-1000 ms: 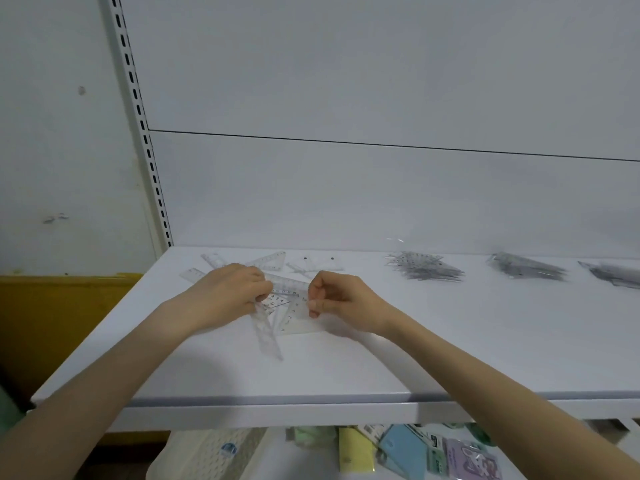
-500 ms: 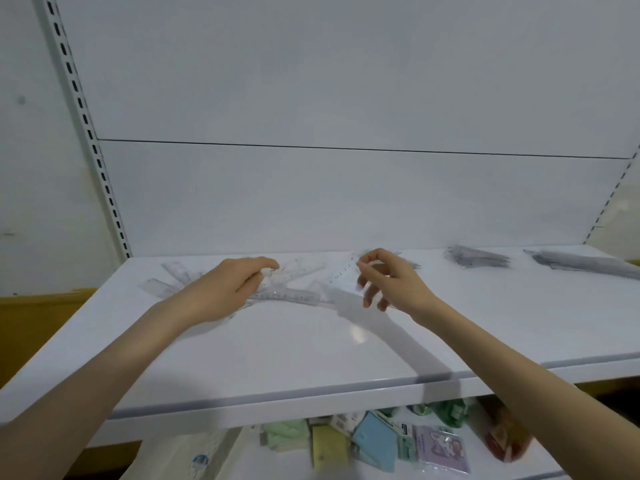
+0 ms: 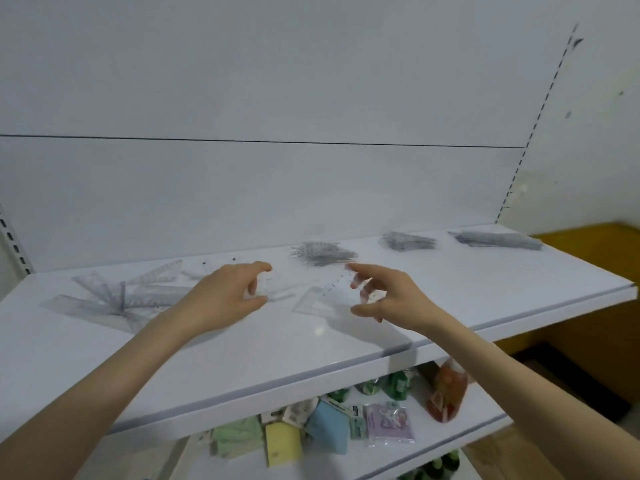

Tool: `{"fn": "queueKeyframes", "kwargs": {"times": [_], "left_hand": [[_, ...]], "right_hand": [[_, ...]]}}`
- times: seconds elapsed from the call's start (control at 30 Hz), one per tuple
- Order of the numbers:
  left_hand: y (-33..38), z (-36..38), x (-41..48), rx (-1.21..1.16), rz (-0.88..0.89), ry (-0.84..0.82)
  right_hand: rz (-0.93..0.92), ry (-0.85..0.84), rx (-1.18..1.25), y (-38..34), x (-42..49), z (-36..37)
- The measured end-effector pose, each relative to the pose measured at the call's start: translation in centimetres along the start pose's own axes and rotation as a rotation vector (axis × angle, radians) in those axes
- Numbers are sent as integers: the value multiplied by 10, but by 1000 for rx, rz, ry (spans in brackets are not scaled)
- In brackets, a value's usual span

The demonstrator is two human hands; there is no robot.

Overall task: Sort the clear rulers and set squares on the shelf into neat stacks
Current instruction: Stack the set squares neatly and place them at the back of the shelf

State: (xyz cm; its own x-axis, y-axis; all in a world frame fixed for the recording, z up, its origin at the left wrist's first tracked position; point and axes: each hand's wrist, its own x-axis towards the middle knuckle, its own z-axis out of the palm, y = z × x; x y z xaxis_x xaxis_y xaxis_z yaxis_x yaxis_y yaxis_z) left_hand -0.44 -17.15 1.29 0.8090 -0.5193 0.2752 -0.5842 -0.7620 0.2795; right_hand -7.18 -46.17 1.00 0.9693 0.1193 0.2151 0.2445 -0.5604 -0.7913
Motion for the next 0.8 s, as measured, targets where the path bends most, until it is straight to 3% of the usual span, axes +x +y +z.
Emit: {"fn": "queueKeyframes", "kwargs": {"times": [0.13, 0.53, 0.7, 0.8], "left_hand": [[26, 11, 20, -23, 16, 47], [100, 72, 99, -108, -21, 50], [130, 98, 134, -89, -94, 50], [144, 107, 147, -61, -126, 63]], "right_hand": [[7, 75, -170, 19, -10, -22], [198, 199, -338, 139, 14, -154], [135, 78, -496, 179, 76, -180], [62, 16, -452, 189, 101, -177]]}}
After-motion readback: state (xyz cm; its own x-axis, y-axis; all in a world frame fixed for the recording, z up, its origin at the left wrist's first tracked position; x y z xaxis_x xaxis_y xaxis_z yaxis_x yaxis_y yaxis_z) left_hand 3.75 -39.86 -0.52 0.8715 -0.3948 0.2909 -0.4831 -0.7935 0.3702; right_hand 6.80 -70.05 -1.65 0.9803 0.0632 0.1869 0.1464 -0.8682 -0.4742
